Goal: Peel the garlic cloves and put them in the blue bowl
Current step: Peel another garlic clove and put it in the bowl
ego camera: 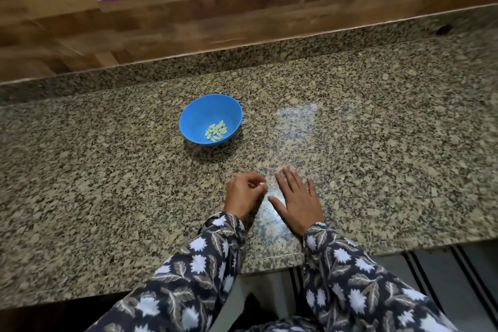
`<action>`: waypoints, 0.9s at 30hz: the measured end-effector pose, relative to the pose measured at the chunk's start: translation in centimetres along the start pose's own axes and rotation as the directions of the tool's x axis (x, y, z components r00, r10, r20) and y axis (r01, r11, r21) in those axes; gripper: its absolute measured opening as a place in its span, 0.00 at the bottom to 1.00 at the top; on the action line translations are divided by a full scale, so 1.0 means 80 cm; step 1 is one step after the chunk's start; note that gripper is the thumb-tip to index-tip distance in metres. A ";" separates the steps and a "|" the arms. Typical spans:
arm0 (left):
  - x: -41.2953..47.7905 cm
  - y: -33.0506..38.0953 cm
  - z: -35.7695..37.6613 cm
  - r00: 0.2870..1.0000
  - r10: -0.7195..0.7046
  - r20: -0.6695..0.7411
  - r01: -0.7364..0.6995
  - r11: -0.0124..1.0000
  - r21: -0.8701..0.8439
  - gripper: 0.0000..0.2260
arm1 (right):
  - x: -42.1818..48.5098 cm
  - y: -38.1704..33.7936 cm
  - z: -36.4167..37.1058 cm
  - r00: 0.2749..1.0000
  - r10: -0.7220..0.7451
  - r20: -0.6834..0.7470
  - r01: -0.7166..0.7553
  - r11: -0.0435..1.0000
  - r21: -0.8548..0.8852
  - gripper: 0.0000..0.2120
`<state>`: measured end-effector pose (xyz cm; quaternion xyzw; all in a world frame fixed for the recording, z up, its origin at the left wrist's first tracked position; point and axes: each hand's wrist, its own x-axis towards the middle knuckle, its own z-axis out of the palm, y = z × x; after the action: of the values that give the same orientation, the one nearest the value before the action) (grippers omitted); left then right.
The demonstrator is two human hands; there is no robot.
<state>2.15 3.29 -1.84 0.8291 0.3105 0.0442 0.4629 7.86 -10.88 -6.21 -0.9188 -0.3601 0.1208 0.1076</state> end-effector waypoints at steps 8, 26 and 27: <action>0.006 0.000 0.004 0.999 -0.022 0.024 0.022 1.000 0.002 0.06 | 0.001 0.000 0.000 1.000 0.005 -0.021 -0.005 1.000 -0.002 0.34; 0.012 0.031 0.008 0.998 -0.004 0.069 -0.026 0.904 0.427 0.04 | 0.000 0.002 0.001 1.000 -0.011 -0.015 0.011 1.000 0.007 0.35; 0.012 0.029 0.006 0.998 0.044 0.054 -0.064 0.890 0.451 0.04 | 0.000 0.002 0.001 1.000 -0.010 -0.020 0.010 1.000 0.008 0.36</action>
<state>4.18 2.62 -0.46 0.9230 0.2793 -0.0341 0.2626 7.97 -10.98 -6.38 -0.9177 -0.3629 0.1127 0.1156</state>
